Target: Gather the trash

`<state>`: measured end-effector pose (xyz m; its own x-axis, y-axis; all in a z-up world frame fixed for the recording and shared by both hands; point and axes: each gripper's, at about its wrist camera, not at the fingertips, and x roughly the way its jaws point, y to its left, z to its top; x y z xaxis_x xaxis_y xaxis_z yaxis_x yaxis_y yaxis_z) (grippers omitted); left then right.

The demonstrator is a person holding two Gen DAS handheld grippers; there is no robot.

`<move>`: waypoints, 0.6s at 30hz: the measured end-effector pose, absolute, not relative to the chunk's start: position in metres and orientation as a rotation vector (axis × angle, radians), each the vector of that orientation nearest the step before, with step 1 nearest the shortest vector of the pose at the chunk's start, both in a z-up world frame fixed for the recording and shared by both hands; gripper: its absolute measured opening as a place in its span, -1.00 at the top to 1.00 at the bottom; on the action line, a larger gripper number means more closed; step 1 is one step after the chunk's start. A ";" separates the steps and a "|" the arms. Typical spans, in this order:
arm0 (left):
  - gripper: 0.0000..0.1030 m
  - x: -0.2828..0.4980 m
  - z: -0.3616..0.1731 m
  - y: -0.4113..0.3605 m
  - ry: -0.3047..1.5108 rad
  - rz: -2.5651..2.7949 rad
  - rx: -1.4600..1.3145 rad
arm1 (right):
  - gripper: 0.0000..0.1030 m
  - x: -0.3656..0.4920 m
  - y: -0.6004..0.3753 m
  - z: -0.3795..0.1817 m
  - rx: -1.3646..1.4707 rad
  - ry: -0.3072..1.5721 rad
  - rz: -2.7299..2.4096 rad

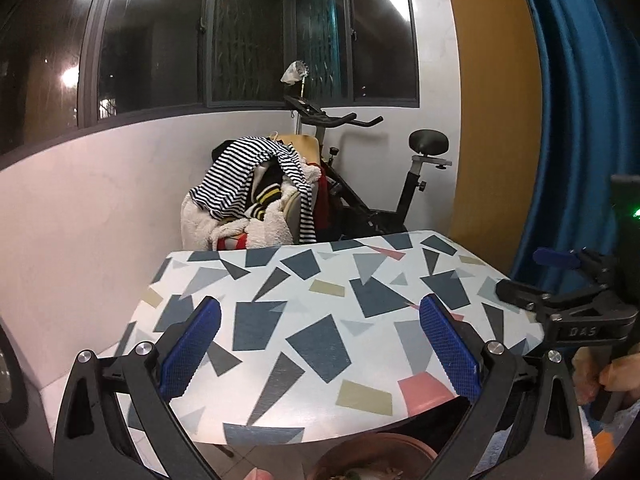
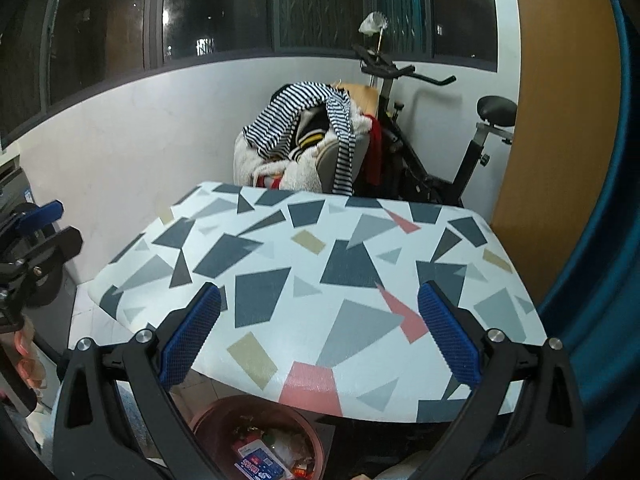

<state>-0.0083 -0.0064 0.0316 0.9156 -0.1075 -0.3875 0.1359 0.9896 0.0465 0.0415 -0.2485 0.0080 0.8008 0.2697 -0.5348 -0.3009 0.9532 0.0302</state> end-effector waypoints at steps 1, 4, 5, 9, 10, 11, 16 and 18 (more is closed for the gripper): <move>-0.89 -0.009 0.033 -0.006 0.391 -0.122 0.076 | -0.89 0.039 -0.248 0.011 -0.059 0.562 0.306; -0.89 -0.011 0.036 -0.005 0.386 -0.106 0.072 | -0.89 0.035 -0.247 0.021 -0.064 0.553 0.310; -0.89 -0.011 0.038 -0.004 0.387 -0.105 0.066 | -0.89 0.034 -0.247 0.023 -0.062 0.554 0.314; -0.89 -0.010 0.041 -0.001 0.394 -0.088 0.046 | -0.89 0.029 -0.246 0.030 -0.062 0.549 0.317; -0.89 -0.010 0.041 -0.001 0.397 -0.087 0.044 | -0.89 0.028 -0.245 0.032 -0.064 0.547 0.317; -0.89 -0.009 0.041 -0.001 0.400 -0.086 0.043 | -0.89 0.026 -0.244 0.033 -0.065 0.545 0.315; -0.89 -0.013 0.043 -0.001 0.402 -0.093 0.052 | -0.89 0.023 -0.243 0.034 -0.059 0.543 0.313; -0.89 -0.015 0.044 0.000 0.397 -0.092 0.044 | -0.89 0.023 -0.242 0.035 -0.056 0.544 0.310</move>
<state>-0.0151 -0.0003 0.0436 0.9181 -0.0810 -0.3879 0.0983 0.9948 0.0250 0.0227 -0.2422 0.0346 0.8104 0.2753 -0.5171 -0.3048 0.9520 0.0292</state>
